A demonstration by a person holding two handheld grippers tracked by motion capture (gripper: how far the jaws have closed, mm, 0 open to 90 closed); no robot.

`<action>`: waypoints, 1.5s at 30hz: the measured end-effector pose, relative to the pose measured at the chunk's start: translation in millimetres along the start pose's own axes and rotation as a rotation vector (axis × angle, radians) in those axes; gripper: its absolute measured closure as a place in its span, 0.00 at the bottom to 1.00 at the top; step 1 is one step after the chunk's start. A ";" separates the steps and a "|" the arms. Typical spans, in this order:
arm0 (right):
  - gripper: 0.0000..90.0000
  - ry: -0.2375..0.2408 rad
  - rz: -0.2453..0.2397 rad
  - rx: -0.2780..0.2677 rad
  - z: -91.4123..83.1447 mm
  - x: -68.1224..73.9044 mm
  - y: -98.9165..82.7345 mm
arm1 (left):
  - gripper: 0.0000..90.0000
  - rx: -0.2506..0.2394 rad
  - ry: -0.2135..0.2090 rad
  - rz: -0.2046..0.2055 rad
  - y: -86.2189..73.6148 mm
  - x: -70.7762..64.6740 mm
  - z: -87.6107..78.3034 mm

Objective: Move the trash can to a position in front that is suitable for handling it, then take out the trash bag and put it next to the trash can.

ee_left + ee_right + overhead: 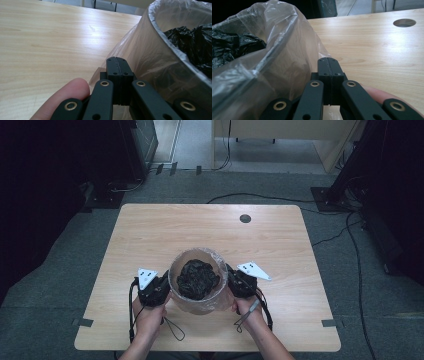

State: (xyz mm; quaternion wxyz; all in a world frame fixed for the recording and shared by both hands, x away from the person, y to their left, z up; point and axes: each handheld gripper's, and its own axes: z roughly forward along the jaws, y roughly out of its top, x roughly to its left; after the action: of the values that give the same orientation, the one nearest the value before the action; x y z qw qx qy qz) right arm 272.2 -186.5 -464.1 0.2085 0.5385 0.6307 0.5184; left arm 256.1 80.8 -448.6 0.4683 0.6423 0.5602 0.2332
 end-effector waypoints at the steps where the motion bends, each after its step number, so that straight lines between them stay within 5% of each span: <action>1: 1.00 0.000 0.000 0.000 0.0 0.0 0.0 | 1.00 -0.002 -0.006 -0.006 -1.6 0.4 -2.2; 3: 0.99 0.001 -0.008 0.004 -3.1 1.4 -1.5 | 0.98 -0.011 -0.019 -0.017 -3.6 4.7 -6.6; 6: 0.82 -0.065 -0.064 -0.035 -11.9 -0.8 -1.6 | 0.67 -0.035 -0.023 -0.055 -6.3 22.0 -13.1; 8: 0.78 -0.103 -0.048 -0.060 -19.7 -7.5 -1.5 | 0.50 -0.040 0.008 -0.064 -9.1 35.5 -16.3; 9: 0.71 -0.150 0.013 -0.073 -28.8 -21.0 -4.0 | 0.41 -0.037 0.025 -0.073 -11.1 44.9 -17.5; 10: 0.71 -0.150 0.013 -0.073 -28.8 -21.0 -4.0 | 0.41 -0.025 0.039 -0.092 -13.8 54.8 -18.3; 11: 0.66 -0.198 0.055 -0.052 -34.7 -36.8 -11.6 | 0.36 -0.008 0.050 -0.105 -17.2 64.6 -18.4; 16: 0.61 -0.258 0.023 0.068 -35.2 -58.3 -40.8 | 0.35 0.128 0.111 -0.125 -45.2 93.7 -12.3; 20: 0.51 -0.288 -0.086 0.149 -29.7 -53.1 -53.0 | 0.35 0.186 0.136 -0.078 -54.2 89.8 -4.2; 23: 0.48 -0.289 -0.099 0.178 -27.3 -52.7 -55.5 | 0.33 0.194 0.143 -0.018 -57.4 82.0 -2.1; 30: 0.38 -0.256 -0.025 0.236 -27.1 -60.1 -57.9 | 0.27 0.214 0.172 0.091 -60.6 71.0 3.1; 45: 0.33 -0.271 -0.061 0.252 -23.5 -55.7 -58.2 | 0.24 0.233 0.162 0.133 -61.7 65.5 4.0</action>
State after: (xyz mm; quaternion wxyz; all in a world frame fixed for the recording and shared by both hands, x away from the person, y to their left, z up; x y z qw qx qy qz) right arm 244.5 -239.7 -522.8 0.2380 0.6061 0.6728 0.3513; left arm 245.7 136.8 -518.4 0.3275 0.7071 0.5754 0.2482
